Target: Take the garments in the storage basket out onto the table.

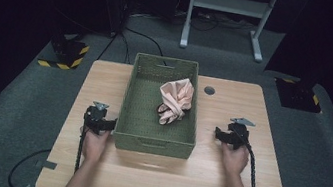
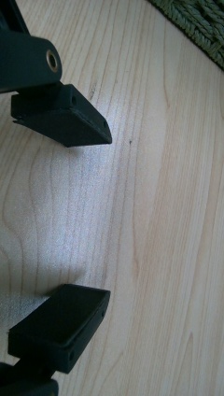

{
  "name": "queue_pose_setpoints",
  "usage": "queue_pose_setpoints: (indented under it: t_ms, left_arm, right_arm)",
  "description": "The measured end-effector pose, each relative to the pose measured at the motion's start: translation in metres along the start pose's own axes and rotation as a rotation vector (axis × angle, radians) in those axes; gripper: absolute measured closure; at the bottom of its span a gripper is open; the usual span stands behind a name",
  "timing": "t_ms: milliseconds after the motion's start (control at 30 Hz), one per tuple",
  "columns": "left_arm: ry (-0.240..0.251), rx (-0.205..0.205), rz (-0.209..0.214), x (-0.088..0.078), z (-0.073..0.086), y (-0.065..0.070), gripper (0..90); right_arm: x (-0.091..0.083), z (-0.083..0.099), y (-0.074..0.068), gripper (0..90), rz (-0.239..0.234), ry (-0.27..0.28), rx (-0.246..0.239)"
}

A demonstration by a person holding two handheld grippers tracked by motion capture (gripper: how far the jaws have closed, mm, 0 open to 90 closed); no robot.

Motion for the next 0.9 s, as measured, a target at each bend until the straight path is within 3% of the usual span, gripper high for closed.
queue_pose_setpoints:
  t_ms: [900]
  left_arm:
    - [0.005,-0.009,0.010,-0.0003,0.0000,-0.0011,12.0]
  right_arm:
    - [0.0011,-0.0004,-0.0004,12.3,-0.012,-0.023,-0.008]
Point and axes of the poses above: each handheld gripper's, and its own axes: x roughly forward along the jaws, z roughly out of its underside, y roughly to its right, the point moved 4 cm from there along x, roughly forward along the jaws, and after that the axes turned 6 degrees about -y, right-handed, at the moved point
